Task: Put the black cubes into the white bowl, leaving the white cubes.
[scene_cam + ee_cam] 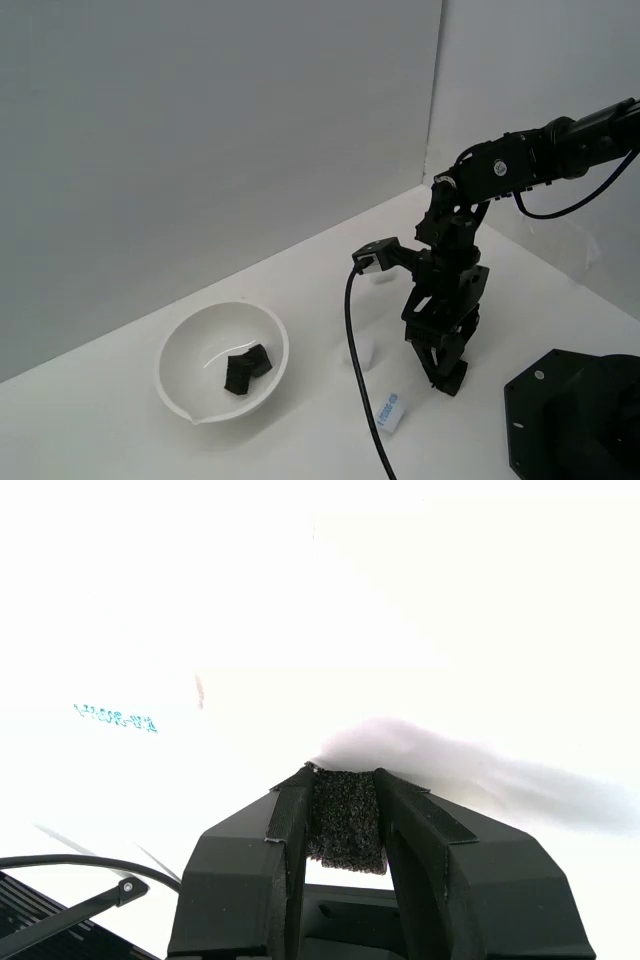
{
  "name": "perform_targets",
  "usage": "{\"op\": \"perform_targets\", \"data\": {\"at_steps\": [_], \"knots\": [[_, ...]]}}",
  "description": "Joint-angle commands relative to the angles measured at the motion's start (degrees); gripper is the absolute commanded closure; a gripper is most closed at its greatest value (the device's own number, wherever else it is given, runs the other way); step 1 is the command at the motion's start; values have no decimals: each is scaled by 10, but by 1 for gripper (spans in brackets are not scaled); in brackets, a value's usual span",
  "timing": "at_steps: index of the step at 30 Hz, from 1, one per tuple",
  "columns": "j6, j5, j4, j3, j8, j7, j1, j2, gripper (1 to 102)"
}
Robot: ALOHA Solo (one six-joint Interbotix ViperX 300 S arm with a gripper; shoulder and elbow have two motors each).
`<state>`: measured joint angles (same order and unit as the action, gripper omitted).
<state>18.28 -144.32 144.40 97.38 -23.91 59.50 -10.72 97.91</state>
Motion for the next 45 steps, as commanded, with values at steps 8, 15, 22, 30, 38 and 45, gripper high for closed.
{"op": "perform_targets", "data": {"at_steps": [8, 15, 22, 30, 38, 45], "knots": [[1, -8, 9, 52, -3, 13, -7, 47, 100], [8, 24, -24, 113, -2, 13, -18, 108, 100], [25, 64, -63, 151, 5, 13, -42, 148, 100], [38, 117, -115, 173, 19, 13, -78, 169, 100], [68, 157, -155, 169, 23, -8, -118, 165, 100], [92, 176, -173, 147, 27, -43, -168, 143, 100]]}}
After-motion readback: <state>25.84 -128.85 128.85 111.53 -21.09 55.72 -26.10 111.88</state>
